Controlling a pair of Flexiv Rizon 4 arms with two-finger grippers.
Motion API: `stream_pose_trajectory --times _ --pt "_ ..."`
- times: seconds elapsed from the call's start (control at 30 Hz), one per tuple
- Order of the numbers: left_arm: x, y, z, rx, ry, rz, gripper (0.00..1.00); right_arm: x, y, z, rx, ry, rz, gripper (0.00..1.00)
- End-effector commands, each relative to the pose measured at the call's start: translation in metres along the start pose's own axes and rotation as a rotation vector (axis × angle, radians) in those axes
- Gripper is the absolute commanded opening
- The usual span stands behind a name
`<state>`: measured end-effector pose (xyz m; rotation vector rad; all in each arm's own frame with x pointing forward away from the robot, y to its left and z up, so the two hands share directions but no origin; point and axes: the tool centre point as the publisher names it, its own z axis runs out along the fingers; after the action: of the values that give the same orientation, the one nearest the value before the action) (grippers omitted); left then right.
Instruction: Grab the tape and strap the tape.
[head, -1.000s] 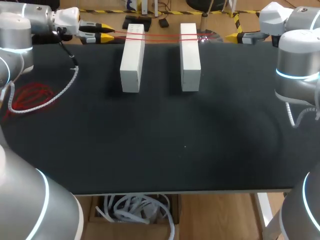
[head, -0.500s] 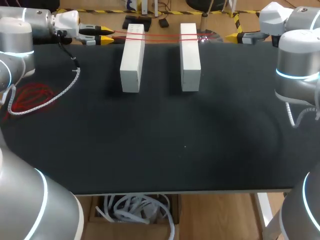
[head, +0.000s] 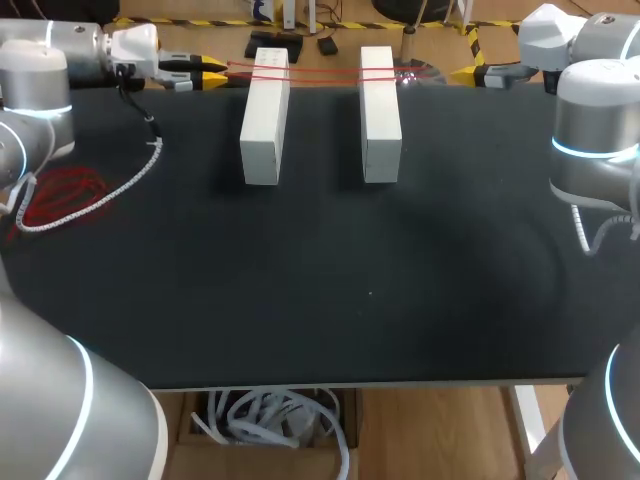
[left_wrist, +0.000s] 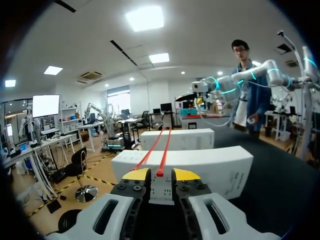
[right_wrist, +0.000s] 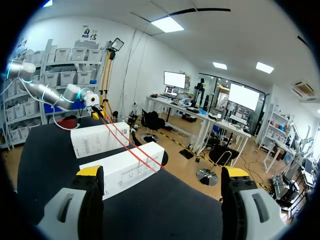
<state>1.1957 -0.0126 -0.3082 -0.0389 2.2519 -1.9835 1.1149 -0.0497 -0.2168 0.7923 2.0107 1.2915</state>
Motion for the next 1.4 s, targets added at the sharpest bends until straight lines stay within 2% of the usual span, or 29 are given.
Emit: stream_pose_trajectory --times 0.03,0.37,0.67,0.9,1.07,1.13,1.4 --pt "-0.0096 0.0089 0.0013 0.017 0.293 -0.004 0.14 0.0 0.0 -0.0002 0.001 0.0 0.0 1.0" --pt "-0.0082 0.0115 0.0035 0.027 0.298 -0.009 0.13 0.0 0.0 -0.0002 0.001 0.0 0.0 1.0" --pt "-0.0068 0.0095 0.0064 0.033 0.3 -0.005 0.18 0.0 0.0 -0.0002 0.001 0.0 0.0 1.0" --pt "-0.0065 0.0078 0.009 0.039 0.301 0.0 0.18 0.0 0.0 -0.0002 0.001 0.0 0.0 1.0" --pt "-0.0064 0.0074 0.0094 0.041 0.302 0.003 0.14 0.0 0.0 -0.0002 0.001 0.0 0.0 1.0" --pt "-0.0063 0.0072 0.0095 0.04 0.302 0.002 0.0 0.0 0.0 -0.0002 0.001 0.0 0.0 1.0" --pt "-0.0055 0.0032 0.0098 0.056 0.305 0.013 0.0 0.0 0.0 -0.0002 0.001 0.0 0.0 1.0"
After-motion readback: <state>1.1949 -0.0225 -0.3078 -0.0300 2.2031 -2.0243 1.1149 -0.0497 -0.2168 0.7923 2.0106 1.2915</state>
